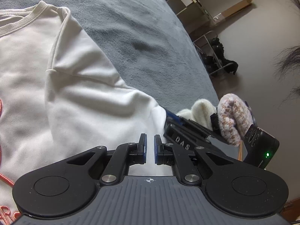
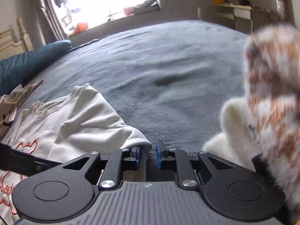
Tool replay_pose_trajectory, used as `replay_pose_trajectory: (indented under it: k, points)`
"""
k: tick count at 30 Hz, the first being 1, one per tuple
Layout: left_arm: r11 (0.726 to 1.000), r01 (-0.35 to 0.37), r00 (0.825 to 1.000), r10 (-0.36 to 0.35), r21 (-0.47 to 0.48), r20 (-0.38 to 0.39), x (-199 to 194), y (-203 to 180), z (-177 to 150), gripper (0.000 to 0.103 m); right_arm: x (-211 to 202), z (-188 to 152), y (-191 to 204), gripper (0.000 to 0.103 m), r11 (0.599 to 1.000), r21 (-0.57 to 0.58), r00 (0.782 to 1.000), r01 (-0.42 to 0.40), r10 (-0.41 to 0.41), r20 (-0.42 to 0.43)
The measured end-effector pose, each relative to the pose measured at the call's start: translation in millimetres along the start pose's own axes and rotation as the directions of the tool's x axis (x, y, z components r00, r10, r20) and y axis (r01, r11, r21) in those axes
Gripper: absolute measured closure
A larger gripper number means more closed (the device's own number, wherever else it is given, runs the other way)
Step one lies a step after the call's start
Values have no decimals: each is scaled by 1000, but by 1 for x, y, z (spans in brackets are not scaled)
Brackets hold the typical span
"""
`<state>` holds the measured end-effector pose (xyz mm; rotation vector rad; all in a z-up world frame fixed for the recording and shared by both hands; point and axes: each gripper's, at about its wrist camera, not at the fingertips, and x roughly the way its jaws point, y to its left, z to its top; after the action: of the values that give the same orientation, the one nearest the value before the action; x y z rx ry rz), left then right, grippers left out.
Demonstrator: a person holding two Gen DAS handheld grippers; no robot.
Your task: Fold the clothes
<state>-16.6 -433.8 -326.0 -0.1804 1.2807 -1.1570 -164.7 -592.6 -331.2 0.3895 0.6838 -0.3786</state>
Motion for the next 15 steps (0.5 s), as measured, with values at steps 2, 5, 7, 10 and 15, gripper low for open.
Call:
replay_pose_trajectory:
  k: [2,5,7,10,15]
  points:
    - [1000,-5,1000,5,-4,-12,4,3,0,97,-2,-1,-2,76,1000,-4,1000,6,-6,-1]
    - [1000,-21,999,20,-6,-33,11,8,-1,97,-11,0,-3,56,1000,-18,1000,14,-14,2]
    - [999,-36,999,36,-5,-39,15,10,-1,97,-23,-4,1,50,998,-62,999,30,-31,-16]
    - [999,-47,998,47,-4,-39,16,13,0,97,-46,-18,14,50,984,-160,996,77,-83,-34]
    - [998,-59,998,60,23,-33,15,8,2,97,-95,-42,27,51,959,-215,982,183,-190,-10]
